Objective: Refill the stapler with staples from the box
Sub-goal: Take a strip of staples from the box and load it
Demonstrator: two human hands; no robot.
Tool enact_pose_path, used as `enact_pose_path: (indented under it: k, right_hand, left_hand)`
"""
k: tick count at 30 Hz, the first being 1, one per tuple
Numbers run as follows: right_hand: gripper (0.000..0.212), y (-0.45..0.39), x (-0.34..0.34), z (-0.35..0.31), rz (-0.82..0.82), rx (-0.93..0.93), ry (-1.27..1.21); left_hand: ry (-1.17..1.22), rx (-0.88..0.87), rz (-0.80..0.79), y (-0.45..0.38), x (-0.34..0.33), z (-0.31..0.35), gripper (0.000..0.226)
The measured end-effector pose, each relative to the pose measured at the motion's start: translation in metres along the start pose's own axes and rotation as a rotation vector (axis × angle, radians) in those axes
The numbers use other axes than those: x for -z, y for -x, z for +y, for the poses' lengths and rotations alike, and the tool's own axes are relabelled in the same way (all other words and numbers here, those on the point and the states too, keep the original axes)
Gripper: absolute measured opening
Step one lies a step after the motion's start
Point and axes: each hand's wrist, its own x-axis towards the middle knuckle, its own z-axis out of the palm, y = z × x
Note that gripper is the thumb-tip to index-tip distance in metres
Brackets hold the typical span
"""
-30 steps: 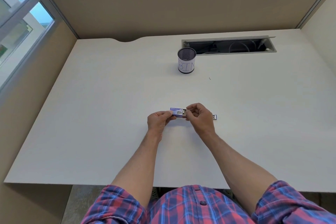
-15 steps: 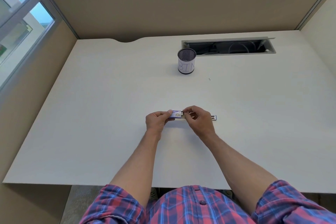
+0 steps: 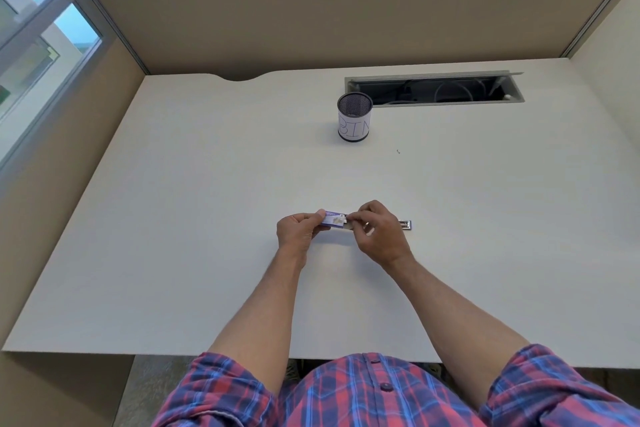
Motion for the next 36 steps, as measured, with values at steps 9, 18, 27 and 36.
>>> enact_pose_path:
  k: [9, 18, 27, 36]
  right_hand:
    - [0.003, -0.005, 0.001, -0.003, -0.011, -0.091, -0.037]
    - [0.007, -0.012, 0.001, 0.002, -0.163, -0.136, 0.037]
    - [0.015, -0.014, 0.0, -0.001, -0.229, -0.057, 0.223]
    - [0.012, -0.01, -0.003, -0.002, -0.153, -0.113, 0.189]
  left_hand:
    - [-0.003, -0.007, -0.009, -0.001, -0.001, 0.001, 0.017]
    - [-0.066, -0.043, -0.001, -0.002, 0.001, -0.001, 0.018]
    - [-0.117, -0.044, 0.006, -0.003, 0.003, 0.0, 0.017]
    - [-0.165, -0.074, 0.03, -0.002, -0.001, 0.001, 0.022]
